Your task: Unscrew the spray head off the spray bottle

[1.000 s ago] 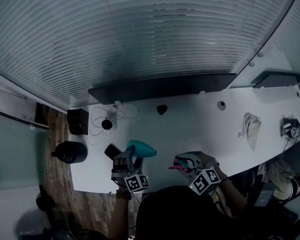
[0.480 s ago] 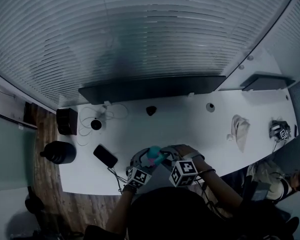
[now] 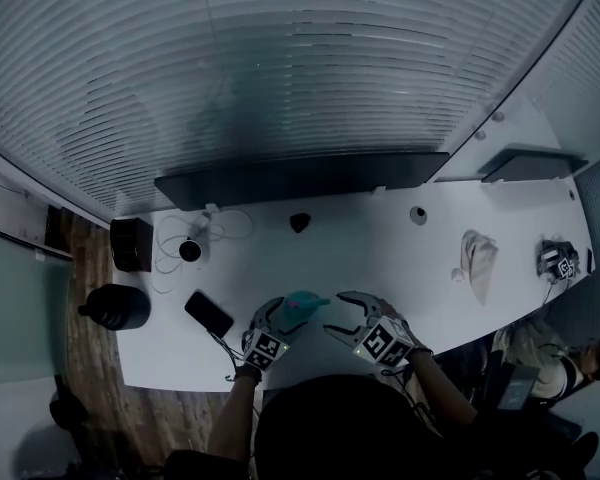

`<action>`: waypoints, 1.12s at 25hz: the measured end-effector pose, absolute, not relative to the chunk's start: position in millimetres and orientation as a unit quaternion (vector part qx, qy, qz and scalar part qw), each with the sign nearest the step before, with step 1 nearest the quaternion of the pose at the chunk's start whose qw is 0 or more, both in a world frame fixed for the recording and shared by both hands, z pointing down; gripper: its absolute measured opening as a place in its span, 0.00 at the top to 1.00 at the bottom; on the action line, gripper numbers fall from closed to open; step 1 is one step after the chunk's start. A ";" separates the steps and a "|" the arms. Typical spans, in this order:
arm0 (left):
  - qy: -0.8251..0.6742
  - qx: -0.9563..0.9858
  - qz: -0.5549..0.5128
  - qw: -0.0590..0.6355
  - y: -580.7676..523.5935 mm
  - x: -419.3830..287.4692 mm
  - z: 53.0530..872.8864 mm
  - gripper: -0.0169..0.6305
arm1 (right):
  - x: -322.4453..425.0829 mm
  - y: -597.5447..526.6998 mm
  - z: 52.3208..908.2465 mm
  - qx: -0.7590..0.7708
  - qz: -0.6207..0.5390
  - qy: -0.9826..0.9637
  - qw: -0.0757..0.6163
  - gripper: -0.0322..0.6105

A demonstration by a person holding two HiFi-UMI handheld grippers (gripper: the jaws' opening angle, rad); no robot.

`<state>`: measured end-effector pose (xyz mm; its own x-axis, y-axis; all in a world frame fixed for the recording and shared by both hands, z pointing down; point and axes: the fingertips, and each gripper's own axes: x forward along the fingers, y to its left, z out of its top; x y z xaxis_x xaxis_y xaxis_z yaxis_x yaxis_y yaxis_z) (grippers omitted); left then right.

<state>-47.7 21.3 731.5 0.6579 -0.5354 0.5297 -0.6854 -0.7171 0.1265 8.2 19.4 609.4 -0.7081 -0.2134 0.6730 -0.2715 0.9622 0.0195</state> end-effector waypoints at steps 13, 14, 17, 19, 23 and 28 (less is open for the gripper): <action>-0.482 0.851 0.174 0.116 50.2 -119.7 668.6 0.42 | 57.2 13.4 618.9 0.274 0.166 -0.931 0.175 0.51; -0.482 0.852 0.175 0.110 45.5 -119.4 666.5 0.42 | 55.1 13.0 617.2 0.272 0.163 -0.933 0.169 0.51; -0.472 0.853 0.187 0.120 28.8 -114.8 672.7 0.42 | 51.7 11.1 615.1 0.268 0.159 -0.936 0.162 0.51; -0.449 0.862 0.199 0.128 11.1 -98.1 678.8 0.42 | 59.8 8.5 614.6 0.282 0.152 -0.934 0.160 0.51; -0.441 0.888 0.130 0.024 -106.0 -72.2 561.7 0.42 | 89.3 -22.5 586.3 0.331 0.138 -0.924 0.132 0.51; -0.453 0.886 0.036 -0.089 -141.0 -91.4 426.2 0.42 | 112.1 -38.6 566.3 0.346 0.106 -0.924 0.125 0.51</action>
<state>-91.4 -141.0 426.2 0.5869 -0.8095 -0.0160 -0.7967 -0.5738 -0.1899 112.1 -38.6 566.3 -0.7300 -0.6124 0.3033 -0.6652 0.7386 -0.1096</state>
